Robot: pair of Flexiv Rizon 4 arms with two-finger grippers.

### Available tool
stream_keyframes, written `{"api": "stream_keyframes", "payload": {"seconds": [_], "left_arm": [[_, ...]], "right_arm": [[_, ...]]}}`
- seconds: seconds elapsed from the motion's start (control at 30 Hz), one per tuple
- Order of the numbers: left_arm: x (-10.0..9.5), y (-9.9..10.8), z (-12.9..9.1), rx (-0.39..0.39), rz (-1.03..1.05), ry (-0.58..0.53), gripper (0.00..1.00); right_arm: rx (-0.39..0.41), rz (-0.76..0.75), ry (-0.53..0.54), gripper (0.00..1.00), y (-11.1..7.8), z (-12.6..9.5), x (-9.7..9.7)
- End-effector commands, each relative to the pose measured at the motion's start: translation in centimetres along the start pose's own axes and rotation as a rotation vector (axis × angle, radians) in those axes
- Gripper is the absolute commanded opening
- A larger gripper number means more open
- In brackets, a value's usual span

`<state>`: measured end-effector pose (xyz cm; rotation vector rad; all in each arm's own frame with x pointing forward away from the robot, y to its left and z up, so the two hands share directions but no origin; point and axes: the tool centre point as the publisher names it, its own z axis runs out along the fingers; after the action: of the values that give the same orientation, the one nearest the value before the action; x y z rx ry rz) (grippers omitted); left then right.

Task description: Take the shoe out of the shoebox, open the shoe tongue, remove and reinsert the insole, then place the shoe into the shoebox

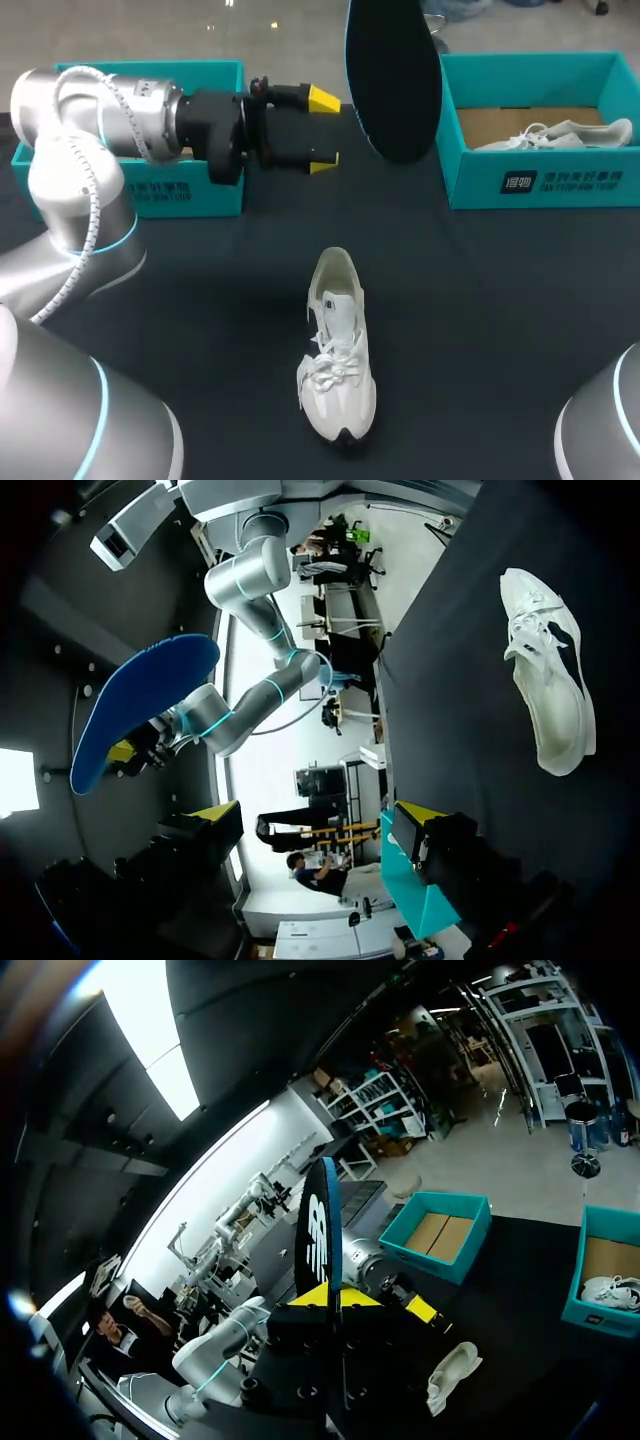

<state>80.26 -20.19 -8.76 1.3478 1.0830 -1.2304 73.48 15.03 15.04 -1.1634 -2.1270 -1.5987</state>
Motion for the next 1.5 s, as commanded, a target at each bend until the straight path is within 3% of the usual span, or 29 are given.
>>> {"api": "stream_keyframes", "payload": {"seconds": [0.03, 0.27, 0.5, 0.7, 1.1, 1.17, 1.33, 1.5], "left_arm": [[-0.1, 0.9, 1.3, -0.006, 0.011, -0.014, 1.0], [-0.1, 0.9, 1.4, -0.013, 0.015, -0.016, 1.0], [-0.1, 0.9, 1.4, -0.013, 0.015, -0.016, 1.0], [-0.1, 0.9, 1.4, -0.013, 0.015, -0.016, 1.0], [-0.1, 0.9, 1.4, -0.013, 0.015, -0.016, 1.0], [-0.1, 0.9, 1.4, -0.013, 0.015, -0.016, 1.0], [-0.1, 0.9, 1.4, -0.013, 0.015, -0.016, 1.0], [-0.1, 0.9, 1.4, -0.013, 0.015, -0.016, 1.0]], "right_arm": [[0.002, 0.001, -0.002, 0.0, 0.2, 0.2, 0.0], [0.012, 0.076, -0.044, 0.0, -0.9, -0.2, -1.1], [0.032, 0.293, -0.134, 0.0, -4.0, -0.9, -5.8], [0.068, 0.423, -0.187, 0.0, -5.5, 0.2, -9.8], [0.016, 0.523, -0.272, 0.0, -5.2, 4.4, -16.5], [0.04, 0.538, -0.291, 0.0, -5.1, 4.9, -17.6], [0.06, 0.574, -0.285, 0.0, -5.2, 5.7, -18.9], [0.08, 0.587, -0.263, 0.0, -5.3, 6.7, -18.9]]}}
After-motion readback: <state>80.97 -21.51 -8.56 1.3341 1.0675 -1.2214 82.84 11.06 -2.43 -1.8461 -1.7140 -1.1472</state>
